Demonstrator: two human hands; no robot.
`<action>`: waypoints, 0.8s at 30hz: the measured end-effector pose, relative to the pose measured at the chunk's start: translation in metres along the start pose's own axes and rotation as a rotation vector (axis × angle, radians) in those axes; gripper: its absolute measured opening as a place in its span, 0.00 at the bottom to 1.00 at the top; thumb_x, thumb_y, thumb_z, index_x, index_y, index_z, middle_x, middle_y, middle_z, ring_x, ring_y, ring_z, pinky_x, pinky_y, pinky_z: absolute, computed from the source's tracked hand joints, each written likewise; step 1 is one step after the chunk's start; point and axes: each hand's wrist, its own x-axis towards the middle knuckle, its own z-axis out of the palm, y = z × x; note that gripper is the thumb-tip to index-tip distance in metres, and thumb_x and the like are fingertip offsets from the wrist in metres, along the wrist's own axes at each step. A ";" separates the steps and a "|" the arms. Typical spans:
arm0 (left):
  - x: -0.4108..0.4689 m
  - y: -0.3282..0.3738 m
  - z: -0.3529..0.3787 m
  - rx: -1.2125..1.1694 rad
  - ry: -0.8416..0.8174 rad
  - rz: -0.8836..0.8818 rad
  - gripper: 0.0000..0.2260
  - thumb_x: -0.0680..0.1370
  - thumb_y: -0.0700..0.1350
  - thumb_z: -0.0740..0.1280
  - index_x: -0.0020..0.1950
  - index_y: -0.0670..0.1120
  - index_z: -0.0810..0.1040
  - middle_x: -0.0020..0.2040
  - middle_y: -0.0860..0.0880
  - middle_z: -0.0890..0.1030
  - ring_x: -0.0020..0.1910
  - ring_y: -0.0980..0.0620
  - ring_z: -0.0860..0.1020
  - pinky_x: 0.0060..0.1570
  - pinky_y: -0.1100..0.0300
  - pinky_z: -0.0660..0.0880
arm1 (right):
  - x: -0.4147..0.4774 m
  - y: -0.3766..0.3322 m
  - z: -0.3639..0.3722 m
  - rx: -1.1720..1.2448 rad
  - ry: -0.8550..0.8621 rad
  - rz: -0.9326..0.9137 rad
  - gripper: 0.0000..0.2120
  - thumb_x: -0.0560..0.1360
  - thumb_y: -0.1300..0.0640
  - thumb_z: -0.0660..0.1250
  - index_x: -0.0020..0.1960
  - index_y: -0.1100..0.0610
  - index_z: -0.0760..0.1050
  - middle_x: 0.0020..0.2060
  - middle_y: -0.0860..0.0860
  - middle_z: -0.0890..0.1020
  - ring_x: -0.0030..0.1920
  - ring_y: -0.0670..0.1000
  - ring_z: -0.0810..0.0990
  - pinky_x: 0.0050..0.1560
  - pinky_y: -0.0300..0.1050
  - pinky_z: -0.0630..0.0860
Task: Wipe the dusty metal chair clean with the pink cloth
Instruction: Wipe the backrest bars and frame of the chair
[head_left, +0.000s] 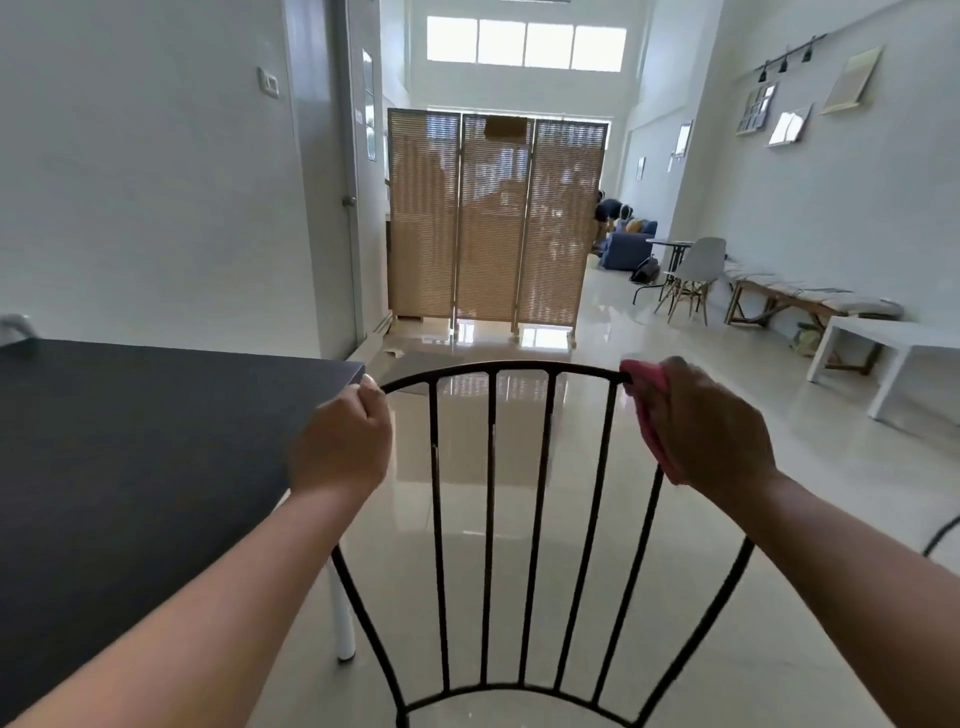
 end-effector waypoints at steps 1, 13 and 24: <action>0.001 0.007 0.002 0.030 0.038 0.009 0.19 0.84 0.52 0.47 0.44 0.45 0.73 0.43 0.44 0.78 0.40 0.46 0.73 0.42 0.55 0.66 | -0.006 0.004 -0.002 0.028 0.005 0.059 0.20 0.82 0.40 0.51 0.45 0.55 0.68 0.34 0.51 0.77 0.27 0.52 0.75 0.27 0.46 0.75; 0.004 0.048 0.024 0.226 0.054 0.509 0.19 0.84 0.55 0.49 0.43 0.47 0.73 0.39 0.50 0.79 0.38 0.46 0.75 0.43 0.51 0.71 | 0.038 -0.103 0.025 -0.003 -0.191 -0.022 0.26 0.80 0.35 0.46 0.58 0.53 0.71 0.52 0.55 0.79 0.52 0.59 0.78 0.55 0.57 0.72; 0.006 0.046 0.030 0.251 0.094 0.537 0.19 0.84 0.55 0.49 0.45 0.47 0.73 0.38 0.45 0.79 0.37 0.47 0.70 0.44 0.49 0.68 | -0.002 -0.016 0.019 -0.173 -0.040 -0.010 0.20 0.83 0.43 0.51 0.55 0.57 0.73 0.43 0.54 0.78 0.41 0.57 0.79 0.39 0.51 0.76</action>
